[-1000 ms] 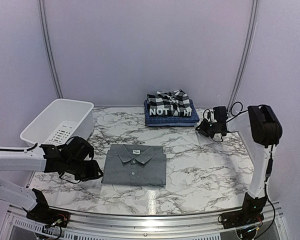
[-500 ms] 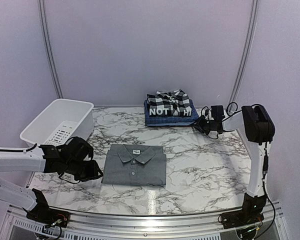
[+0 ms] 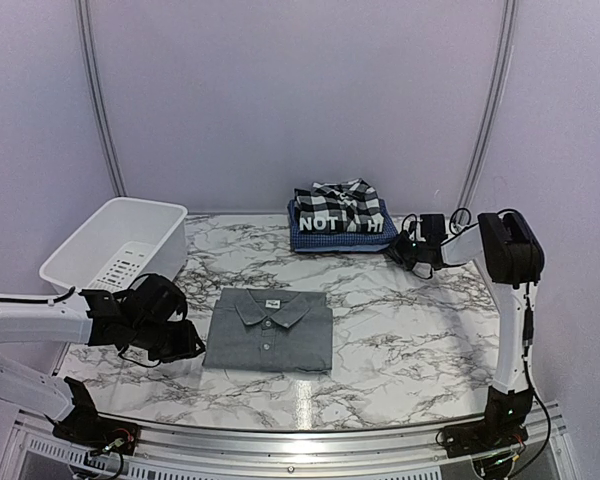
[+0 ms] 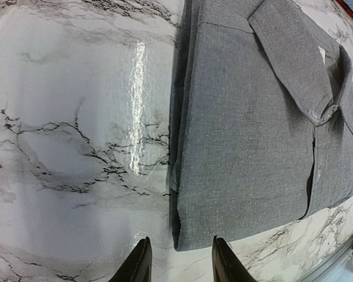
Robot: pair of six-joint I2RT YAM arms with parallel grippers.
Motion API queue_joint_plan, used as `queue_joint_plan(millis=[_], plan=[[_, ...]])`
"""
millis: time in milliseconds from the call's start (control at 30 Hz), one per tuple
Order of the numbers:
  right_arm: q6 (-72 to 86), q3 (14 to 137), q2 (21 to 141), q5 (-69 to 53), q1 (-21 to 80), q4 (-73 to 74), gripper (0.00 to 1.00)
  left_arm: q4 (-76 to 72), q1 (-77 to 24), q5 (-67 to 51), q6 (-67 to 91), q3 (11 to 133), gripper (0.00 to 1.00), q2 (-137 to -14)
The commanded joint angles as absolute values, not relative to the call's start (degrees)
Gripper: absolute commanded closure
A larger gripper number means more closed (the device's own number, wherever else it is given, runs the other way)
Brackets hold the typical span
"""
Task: Fold and stack the long sleeve shirts
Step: Move the square-folded shirt to the center of the board.
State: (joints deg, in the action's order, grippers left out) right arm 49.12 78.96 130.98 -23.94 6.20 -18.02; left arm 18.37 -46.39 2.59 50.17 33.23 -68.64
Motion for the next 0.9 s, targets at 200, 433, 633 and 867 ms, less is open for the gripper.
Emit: queue_joint_plan(millis=[200,433,633,867], plan=[[47.60,74.77,127.46,-20.76,6.74,-13.84,1.00,18.58,-46.13,2.84,49.53,30.08,0.53,-66.15],[43.98,65.31,119.93,-20.21,6.70,-12.78,1.00,13.53,-46.05,0.21,49.21,28.64,0.52,-66.58],[41.64,55.25,112.42,-19.94,6.68,-13.18,1.00,9.16,-46.05,-3.65,49.39,28.47,0.53,-71.07],[39.60,47.56,106.34,-20.28,6.67,-13.04,1.00,6.44,-46.14,-4.31,50.08,29.02,0.62,-75.55]])
